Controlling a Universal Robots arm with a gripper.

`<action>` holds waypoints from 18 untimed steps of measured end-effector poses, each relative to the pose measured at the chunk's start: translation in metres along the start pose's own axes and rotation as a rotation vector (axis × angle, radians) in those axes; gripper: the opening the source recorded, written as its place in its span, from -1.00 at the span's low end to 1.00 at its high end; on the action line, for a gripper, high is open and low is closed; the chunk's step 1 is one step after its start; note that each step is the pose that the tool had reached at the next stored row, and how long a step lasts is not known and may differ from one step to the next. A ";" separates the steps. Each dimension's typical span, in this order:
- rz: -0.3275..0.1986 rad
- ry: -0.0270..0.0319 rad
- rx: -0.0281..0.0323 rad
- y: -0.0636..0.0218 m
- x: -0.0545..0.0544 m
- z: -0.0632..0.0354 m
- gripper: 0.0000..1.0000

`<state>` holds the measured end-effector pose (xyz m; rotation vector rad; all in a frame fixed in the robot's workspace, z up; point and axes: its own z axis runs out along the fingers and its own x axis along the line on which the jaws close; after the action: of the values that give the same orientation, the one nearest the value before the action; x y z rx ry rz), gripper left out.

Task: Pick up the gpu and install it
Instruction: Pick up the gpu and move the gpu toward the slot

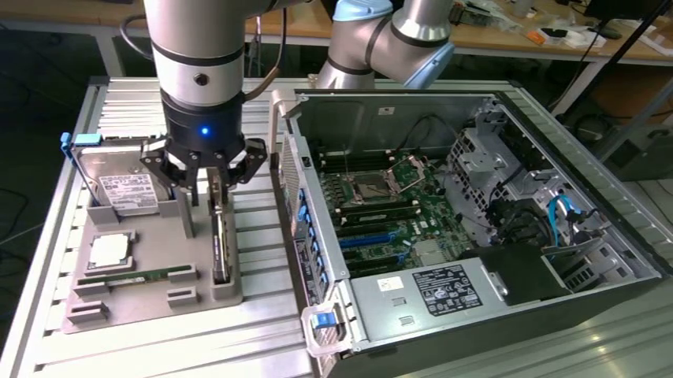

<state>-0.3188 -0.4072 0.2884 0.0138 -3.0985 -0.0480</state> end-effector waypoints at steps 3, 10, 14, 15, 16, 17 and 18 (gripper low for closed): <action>-0.002 -0.0001 0.0000 0.0000 0.000 0.0013 -0.16; -0.007 0.0001 0.0002 -0.0002 0.000 0.0044 -0.16; -0.013 0.0004 0.0006 -0.0025 0.000 0.0067 -0.16; -0.016 0.0005 0.0009 -0.0038 0.000 0.0072 -0.16; -0.017 0.0006 0.0012 -0.0053 0.000 0.0078 -0.16; -0.019 0.0011 0.0014 -0.0070 -0.001 0.0083 -0.16; -0.020 0.0017 0.0015 -0.0083 -0.002 0.0088 -0.16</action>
<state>-0.3171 -0.4152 0.2792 0.0454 -3.0969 -0.0463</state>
